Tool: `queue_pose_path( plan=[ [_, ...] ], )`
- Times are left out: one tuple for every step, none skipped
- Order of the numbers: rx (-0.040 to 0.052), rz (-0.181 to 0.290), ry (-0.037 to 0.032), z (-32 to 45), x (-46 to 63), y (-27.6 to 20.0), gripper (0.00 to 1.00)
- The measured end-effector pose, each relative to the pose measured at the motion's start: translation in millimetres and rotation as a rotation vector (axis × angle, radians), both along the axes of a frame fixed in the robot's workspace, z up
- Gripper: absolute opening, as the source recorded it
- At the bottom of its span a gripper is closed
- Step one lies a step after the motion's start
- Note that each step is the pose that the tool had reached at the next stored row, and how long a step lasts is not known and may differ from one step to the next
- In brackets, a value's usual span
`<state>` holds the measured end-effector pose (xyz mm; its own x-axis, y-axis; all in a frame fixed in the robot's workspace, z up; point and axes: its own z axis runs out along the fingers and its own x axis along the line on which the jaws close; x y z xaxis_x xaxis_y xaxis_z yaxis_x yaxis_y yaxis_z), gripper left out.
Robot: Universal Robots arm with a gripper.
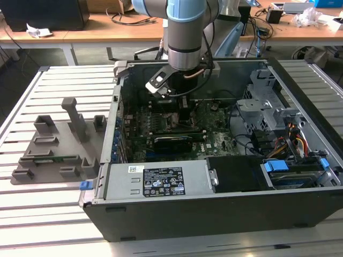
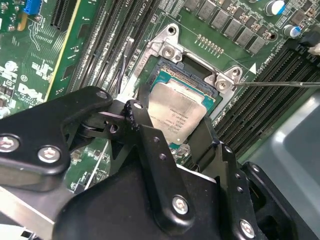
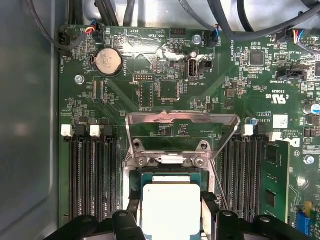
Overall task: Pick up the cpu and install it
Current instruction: 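Place the cpu into insertion slot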
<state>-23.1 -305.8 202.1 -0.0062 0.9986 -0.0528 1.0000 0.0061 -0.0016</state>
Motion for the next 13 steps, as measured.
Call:
queue_pose_path(
  plan=[
    [0.0000, 0.000, 0.0000, -0.7, -0.1, 0.0, 0.55],
    [0.0000, 0.000, 0.0000, -1.8, -0.1, 0.0, 0.55],
    [-0.0002, 0.000, 0.0001, -2.0, -0.1, -0.1, 0.55],
    [-0.0002, 0.000, 0.0001, -2.1, -0.1, 0.0, 0.55],
    [-0.0001, 0.000, 0.0000, -2.2, -0.1, 0.0, 0.55],
    [0.0000, 0.000, -0.0001, -2.2, -0.1, 0.0, 0.55],
    [-0.0001, 0.000, 0.0000, -2.2, -0.1, 0.0, 0.55],
    [0.0000, 0.000, 0.0000, -2.2, -0.1, 0.0, 0.56],
    [0.0000, 0.000, -0.0001, -2.2, -0.1, 0.0, 0.62],
    [-0.0001, 0.000, 0.0000, -2.2, -0.1, 0.0, 0.68],
    [0.0000, 0.000, 0.0000, -2.3, -0.1, 0.0, 0.68],
    [0.0000, 0.000, 0.0000, -2.3, -0.1, 0.0, 0.68],
    [0.0000, 0.000, 0.0000, -2.3, -0.1, 0.0, 0.68]
  ],
)
